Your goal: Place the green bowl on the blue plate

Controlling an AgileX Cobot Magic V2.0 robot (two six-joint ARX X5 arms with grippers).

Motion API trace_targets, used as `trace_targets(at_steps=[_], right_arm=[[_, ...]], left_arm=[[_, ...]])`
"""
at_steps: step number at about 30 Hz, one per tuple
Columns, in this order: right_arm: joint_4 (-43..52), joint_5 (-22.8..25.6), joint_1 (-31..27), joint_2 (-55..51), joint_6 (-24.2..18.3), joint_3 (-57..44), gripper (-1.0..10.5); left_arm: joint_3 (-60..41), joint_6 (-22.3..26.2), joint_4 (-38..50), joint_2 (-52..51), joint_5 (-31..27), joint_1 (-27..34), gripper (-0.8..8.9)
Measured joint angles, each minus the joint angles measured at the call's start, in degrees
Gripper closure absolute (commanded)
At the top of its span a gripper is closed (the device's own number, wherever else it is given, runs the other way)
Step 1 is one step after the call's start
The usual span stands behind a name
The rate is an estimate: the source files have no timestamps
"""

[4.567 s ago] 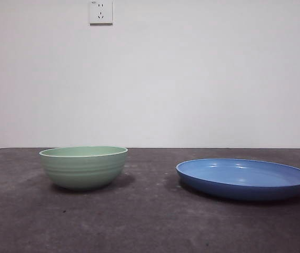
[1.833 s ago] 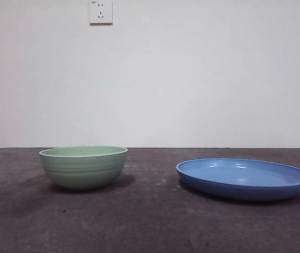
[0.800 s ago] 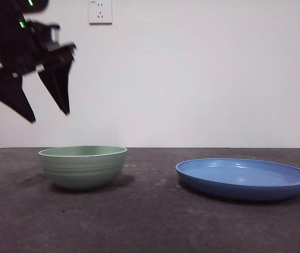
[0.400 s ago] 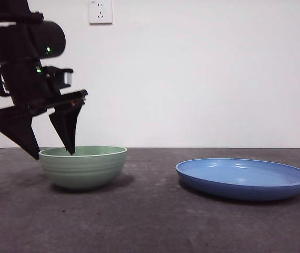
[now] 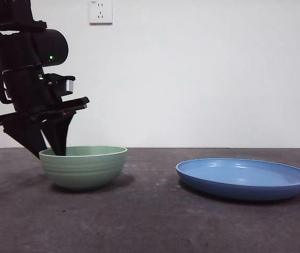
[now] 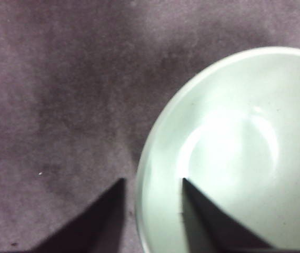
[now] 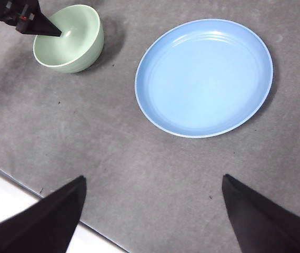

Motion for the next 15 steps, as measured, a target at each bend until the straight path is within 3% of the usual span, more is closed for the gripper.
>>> trace_targets(at_steps=[15], right_arm=[[0.0,0.24,0.0,0.0,0.0,0.0,5.3]], left_arm=[[1.03,-1.14,0.0,-0.09,-0.22,-0.44,8.02]])
